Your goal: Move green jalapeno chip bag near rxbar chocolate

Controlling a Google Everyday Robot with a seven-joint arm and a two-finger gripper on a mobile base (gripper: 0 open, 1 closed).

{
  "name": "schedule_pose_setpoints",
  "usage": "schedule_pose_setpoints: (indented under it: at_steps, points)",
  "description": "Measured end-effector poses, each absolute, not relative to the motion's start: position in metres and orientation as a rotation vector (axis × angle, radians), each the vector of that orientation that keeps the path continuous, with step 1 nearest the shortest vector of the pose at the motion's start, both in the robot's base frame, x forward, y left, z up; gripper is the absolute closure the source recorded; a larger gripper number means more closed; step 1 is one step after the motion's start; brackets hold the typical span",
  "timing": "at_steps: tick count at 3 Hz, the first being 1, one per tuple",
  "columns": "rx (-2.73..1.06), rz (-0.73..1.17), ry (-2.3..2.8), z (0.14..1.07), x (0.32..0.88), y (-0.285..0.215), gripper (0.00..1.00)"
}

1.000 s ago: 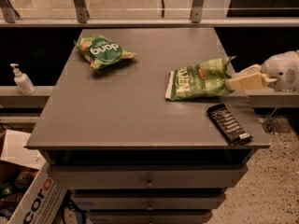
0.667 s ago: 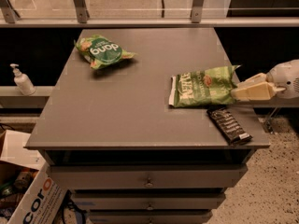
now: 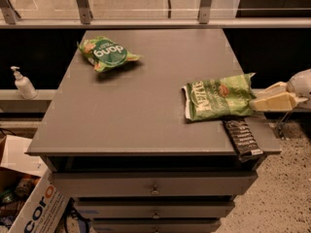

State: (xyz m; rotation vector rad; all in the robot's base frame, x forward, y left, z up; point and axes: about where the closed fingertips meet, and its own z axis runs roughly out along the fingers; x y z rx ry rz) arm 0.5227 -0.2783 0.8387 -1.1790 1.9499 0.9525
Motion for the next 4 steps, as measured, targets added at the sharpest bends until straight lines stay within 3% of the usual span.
schedule_pose_setpoints:
  at_steps: [3, 4]
  points:
    - [-1.246, 0.904, 1.909, 0.854, 0.542, -0.275, 0.15]
    - [-1.236, 0.893, 1.912, 0.855, 0.546, -0.279, 0.00]
